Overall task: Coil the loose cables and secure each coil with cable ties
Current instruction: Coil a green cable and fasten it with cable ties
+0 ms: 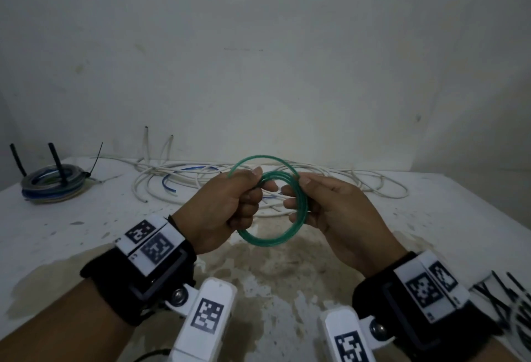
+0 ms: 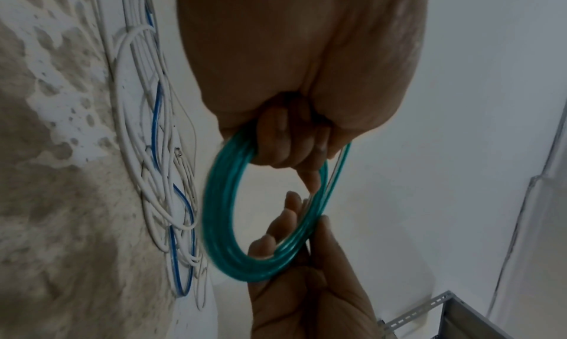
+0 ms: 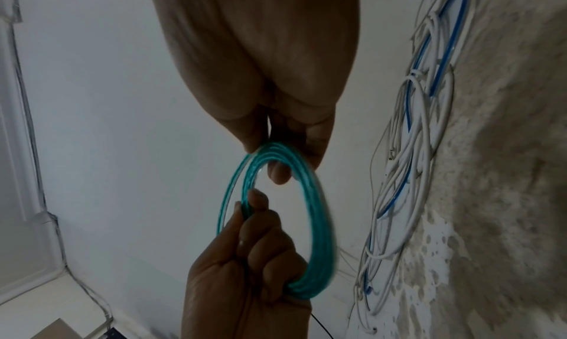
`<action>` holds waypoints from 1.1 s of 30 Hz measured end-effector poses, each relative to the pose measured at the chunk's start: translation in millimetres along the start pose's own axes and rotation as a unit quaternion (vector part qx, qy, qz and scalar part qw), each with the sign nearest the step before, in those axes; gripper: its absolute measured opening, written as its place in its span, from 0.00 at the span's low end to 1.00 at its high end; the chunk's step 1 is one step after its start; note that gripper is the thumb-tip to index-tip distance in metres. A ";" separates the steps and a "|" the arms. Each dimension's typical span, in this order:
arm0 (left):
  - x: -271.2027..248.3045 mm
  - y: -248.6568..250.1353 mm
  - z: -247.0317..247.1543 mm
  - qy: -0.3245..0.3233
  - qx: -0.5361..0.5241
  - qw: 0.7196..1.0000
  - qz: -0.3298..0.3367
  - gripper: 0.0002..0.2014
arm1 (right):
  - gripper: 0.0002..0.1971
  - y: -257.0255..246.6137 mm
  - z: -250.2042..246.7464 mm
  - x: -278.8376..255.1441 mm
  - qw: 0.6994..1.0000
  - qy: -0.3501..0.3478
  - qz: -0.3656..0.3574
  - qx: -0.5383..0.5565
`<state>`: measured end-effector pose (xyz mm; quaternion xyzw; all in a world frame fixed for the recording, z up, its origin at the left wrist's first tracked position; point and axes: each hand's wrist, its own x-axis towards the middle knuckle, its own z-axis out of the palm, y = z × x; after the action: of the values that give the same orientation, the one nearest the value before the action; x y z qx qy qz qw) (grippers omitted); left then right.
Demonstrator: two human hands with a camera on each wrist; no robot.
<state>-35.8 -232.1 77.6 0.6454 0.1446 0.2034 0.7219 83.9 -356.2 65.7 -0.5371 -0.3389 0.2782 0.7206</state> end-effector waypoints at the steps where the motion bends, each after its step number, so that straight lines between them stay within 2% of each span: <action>1: -1.0 -0.5 1.0 -0.004 0.010 1.000 0.002 0.16 | 0.12 0.1 0.9 -0.4 1.000 -0.011 -0.002 -0.012; 8: -1.4 1.1 0.6 -0.033 0.054 0.998 0.006 0.13 | 0.11 -0.9 0.5 -3.1 0.996 -0.039 -0.026 -0.069; 10: -1.4 -0.1 -1.3 -0.046 0.057 0.997 0.000 0.16 | 0.11 -0.3 0.1 -3.6 0.996 -0.047 -0.024 -0.068; 13: -3.0 1.2 -3.3 -0.093 -0.015 0.995 -0.025 0.13 | 0.11 3.0 0.3 -3.2 0.998 -0.029 -0.028 -0.041; 15: -2.7 3.8 -3.4 -0.137 -0.103 0.984 -0.037 0.16 | 0.10 3.7 -0.5 -3.5 0.999 -0.001 -0.034 -0.026; 17: 0.7 3.5 -3.6 -0.124 -0.135 0.983 -0.033 0.22 | 0.10 4.0 -1.8 -4.6 0.998 0.019 -0.038 -0.039; 18: 2.5 2.4 -2.8 -0.108 -0.126 0.986 -0.025 0.21 | 0.10 4.0 -2.4 -5.3 0.998 0.027 -0.041 -0.048; 21: 5.8 -2.7 2.9 -0.070 -0.087 0.994 0.001 0.11 | 0.11 4.8 -6.1 -5.0 0.997 0.053 -0.041 -0.048; 23: 8.5 -7.3 6.6 -0.060 -0.080 0.995 0.005 0.10 | 0.12 5.8 -9.3 -4.6 0.997 0.063 -0.028 -0.042; 26: 12.2 -11.6 12.1 -0.059 -0.075 0.995 0.005 0.10 | 0.13 6.1 -14.7 -7.1 0.998 0.053 -0.012 -0.043; 29: 14.5 -15.4 17.1 -0.079 -0.071 0.994 -0.006 0.11 | 0.10 5.4 -21.2 -11.3 0.997 0.041 -0.005 -0.067; 33: 17.4 -21.3 25.3 -0.081 -0.043 0.995 -0.031 0.13 | 0.08 8.7 -31.1 -13.1 0.994 0.083 -0.003 -0.077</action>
<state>-6.4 -247.6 60.6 0.6233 0.0973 0.1339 0.7642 100.0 -382.1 48.8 -0.6107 -0.3003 0.2038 0.7037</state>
